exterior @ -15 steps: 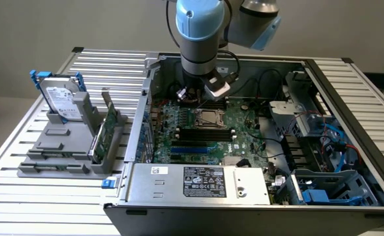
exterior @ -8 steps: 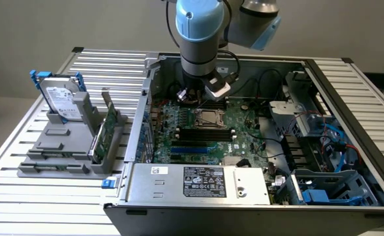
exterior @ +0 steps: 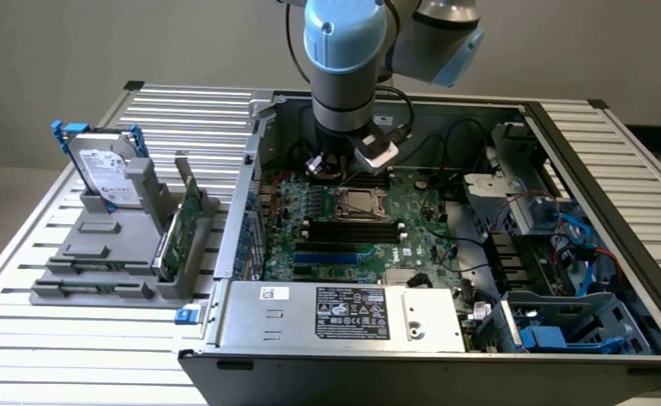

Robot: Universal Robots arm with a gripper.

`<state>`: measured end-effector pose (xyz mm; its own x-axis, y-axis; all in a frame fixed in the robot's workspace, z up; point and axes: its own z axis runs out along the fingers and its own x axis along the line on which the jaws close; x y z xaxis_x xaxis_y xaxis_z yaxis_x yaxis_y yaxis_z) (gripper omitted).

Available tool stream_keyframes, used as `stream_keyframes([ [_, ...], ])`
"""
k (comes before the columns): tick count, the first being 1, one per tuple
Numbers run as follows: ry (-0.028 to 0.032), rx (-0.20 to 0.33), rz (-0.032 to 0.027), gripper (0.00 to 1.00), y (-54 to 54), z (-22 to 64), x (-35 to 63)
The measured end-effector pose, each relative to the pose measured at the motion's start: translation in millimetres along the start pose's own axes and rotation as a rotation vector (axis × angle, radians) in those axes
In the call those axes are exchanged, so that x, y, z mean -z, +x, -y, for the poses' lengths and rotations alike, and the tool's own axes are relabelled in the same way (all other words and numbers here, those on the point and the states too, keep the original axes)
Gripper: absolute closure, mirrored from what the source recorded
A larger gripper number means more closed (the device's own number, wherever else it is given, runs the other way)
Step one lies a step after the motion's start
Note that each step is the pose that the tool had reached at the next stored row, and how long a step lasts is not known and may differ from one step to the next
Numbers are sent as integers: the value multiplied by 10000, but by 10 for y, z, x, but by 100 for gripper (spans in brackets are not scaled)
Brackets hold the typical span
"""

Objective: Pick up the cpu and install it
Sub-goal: 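Install the first cpu locking lever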

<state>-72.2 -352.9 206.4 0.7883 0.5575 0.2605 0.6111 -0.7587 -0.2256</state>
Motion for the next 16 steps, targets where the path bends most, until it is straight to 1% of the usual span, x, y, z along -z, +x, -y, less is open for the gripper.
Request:
stream_keyframes([
  [9, -23, 111, -42, 89, 5, -23, -41],
  [16, -26, 113, -45, 89, 35, -56, -66],
])
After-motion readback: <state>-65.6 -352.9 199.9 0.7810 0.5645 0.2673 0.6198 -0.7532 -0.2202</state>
